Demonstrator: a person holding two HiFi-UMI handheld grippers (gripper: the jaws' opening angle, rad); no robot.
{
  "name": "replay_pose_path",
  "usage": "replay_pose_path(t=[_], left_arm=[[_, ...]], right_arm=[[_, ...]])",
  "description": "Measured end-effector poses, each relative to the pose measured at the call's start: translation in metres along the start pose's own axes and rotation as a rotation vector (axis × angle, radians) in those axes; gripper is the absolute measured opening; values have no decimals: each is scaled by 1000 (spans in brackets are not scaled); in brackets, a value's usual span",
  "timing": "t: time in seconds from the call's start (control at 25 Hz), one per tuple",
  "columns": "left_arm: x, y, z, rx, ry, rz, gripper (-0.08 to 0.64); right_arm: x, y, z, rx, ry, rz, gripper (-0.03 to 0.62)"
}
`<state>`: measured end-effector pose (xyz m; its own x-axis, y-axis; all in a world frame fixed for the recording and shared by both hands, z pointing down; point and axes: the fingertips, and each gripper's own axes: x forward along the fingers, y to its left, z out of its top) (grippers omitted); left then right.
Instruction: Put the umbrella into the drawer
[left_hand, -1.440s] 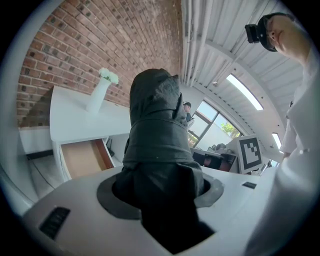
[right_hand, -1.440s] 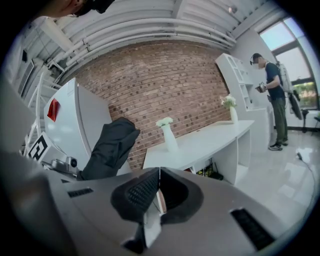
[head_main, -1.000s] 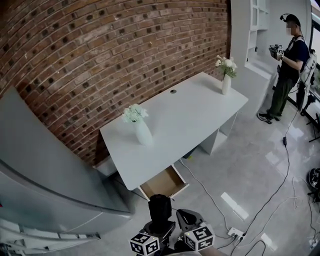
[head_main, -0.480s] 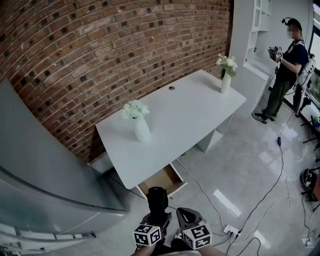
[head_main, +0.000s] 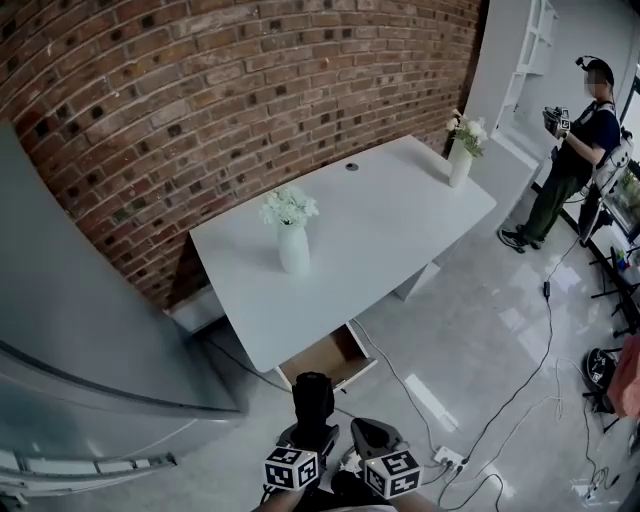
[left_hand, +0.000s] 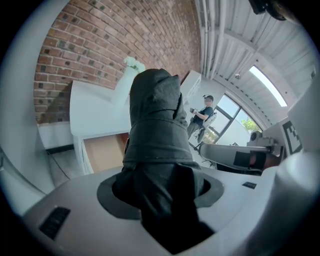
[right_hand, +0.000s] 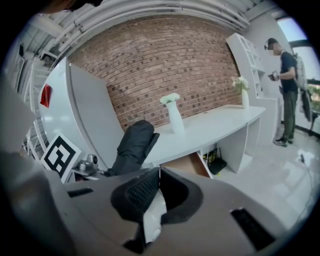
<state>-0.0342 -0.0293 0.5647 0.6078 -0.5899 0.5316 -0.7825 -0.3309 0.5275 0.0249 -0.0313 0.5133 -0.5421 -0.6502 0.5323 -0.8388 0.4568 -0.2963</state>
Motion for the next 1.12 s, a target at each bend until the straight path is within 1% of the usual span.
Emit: replay_pose_path(t=[0.2, 0.36, 0.48, 0.68, 0.88, 1.0, 1.12], left_arm=[[12, 44, -12, 13, 60, 24, 238], [29, 68, -21, 66, 100, 26, 238], [45, 79, -26, 101, 132, 26, 238], [79, 101, -40, 203, 245, 42, 238], [103, 126, -54, 248, 338, 83, 238], [119, 140, -65, 280, 400, 115, 238], [133, 149, -74, 295, 433, 136, 239]], right_arm=[[21, 14, -10, -17, 33, -7, 17], [40, 11, -20, -10, 51, -45, 17], [55, 6, -23, 6, 41, -68, 17], [80, -12, -30, 30, 14, -89, 17], [90, -30, -58, 72, 26, -105, 17], [98, -36, -64, 86, 17, -105, 17], [103, -39, -70, 90, 16, -92, 17]])
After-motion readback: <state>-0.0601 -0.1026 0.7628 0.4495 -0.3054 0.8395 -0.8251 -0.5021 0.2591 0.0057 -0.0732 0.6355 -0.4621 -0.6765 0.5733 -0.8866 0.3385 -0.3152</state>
